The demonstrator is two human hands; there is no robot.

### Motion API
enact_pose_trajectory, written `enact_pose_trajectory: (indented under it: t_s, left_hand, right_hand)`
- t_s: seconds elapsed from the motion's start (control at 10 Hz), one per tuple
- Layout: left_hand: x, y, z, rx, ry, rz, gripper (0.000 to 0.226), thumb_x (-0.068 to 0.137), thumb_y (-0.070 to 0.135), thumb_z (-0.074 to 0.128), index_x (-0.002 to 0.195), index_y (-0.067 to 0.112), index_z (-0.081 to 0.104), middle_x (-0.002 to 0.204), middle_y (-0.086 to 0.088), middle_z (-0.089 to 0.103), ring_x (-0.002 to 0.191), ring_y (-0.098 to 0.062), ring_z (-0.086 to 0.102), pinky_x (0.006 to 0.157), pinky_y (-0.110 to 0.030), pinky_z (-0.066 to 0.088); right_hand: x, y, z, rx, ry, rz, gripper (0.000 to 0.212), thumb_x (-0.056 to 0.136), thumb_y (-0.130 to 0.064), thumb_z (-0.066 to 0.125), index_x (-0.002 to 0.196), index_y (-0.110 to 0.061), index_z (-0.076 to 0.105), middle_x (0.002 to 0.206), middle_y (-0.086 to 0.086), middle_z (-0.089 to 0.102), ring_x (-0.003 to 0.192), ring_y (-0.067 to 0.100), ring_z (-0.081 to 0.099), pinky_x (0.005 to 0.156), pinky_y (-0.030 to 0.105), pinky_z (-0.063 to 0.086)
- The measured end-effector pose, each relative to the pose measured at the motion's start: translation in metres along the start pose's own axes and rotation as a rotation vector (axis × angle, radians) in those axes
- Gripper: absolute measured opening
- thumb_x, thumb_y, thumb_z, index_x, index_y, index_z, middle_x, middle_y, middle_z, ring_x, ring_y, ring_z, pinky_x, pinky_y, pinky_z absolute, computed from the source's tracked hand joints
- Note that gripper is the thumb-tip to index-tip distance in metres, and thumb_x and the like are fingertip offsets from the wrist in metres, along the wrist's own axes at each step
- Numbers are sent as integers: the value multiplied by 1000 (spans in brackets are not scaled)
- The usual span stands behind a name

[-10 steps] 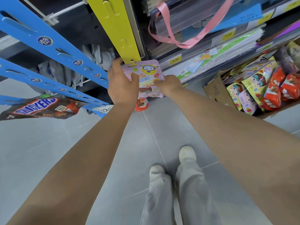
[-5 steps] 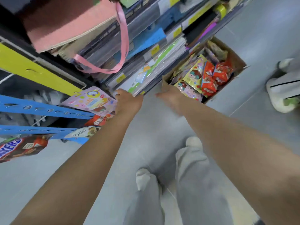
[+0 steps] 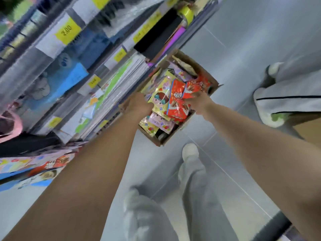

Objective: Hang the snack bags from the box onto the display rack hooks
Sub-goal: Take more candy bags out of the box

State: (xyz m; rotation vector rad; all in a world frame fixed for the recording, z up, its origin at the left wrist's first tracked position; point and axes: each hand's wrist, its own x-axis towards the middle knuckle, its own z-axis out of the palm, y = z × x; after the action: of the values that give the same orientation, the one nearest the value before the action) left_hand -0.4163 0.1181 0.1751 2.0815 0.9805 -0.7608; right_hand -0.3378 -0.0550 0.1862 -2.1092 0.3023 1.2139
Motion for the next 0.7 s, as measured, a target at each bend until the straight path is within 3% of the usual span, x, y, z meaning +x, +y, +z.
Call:
enact_pose_trajectory:
  t_s: [0.1, 0.2, 0.3, 0.4, 0.5, 0.6, 0.7]
  left_hand:
    - [41, 16, 22, 46, -22, -21, 51, 91, 27, 54, 136, 10, 39, 134, -13, 48, 112, -30, 53, 84, -33, 43]
    - [79, 23, 37, 111, -12, -52, 48, 91, 30, 51, 136, 17, 41, 137, -10, 46, 117, -29, 50, 79, -29, 43]
    - [113, 28, 50, 170, -25, -48, 49, 90, 29, 52, 136, 17, 41, 138, -9, 47, 120, -30, 49, 97, -35, 43]
    - [144, 29, 59, 141, -22, -93, 53, 88, 27, 55, 138, 17, 38, 134, -10, 50, 116, -31, 52, 100, -43, 43]
    - [169, 25, 67, 172, -15, -120, 57, 89, 23, 57, 140, 14, 35, 134, -12, 49, 117, -32, 52, 94, -39, 46]
    - [189, 13, 82, 309, -50, -164, 60, 89, 28, 58, 141, 12, 33, 137, -13, 47, 122, -34, 48, 101, -48, 41]
    - [196, -4, 94, 483, -45, -214, 51, 91, 27, 55, 136, 12, 38, 133, -15, 50, 122, -36, 48, 101, -54, 39]
  right_hand:
    - [42, 14, -19, 21, -3, 22, 36, 93, -14, 52, 126, -1, 53, 110, 8, 63, 61, 2, 40, 56, 15, 35]
    - [76, 21, -28, 53, -5, 44, 35, 93, -12, 51, 126, 0, 53, 131, 18, 55, 62, 2, 42, 56, 14, 36]
    - [108, 23, -32, 30, -31, 60, 36, 92, -13, 53, 125, 0, 54, 130, 19, 55, 66, 5, 43, 60, 17, 37]
    - [139, 21, -33, 223, 35, 145, 35, 94, -14, 50, 127, -2, 53, 133, 16, 54, 74, 6, 48, 65, 17, 41]
    - [179, 20, -26, -346, -62, -35, 42, 95, -9, 47, 136, -4, 39, 140, 10, 45, 121, 20, 49, 89, 29, 45]
    - [189, 18, -13, 148, -53, 114, 39, 93, -14, 51, 128, 2, 48, 133, 16, 53, 123, 31, 51, 70, 23, 44]
    - [208, 30, 3, 176, -111, 143, 38, 92, -13, 51, 127, 2, 51, 131, 19, 54, 121, 33, 53, 67, 24, 45]
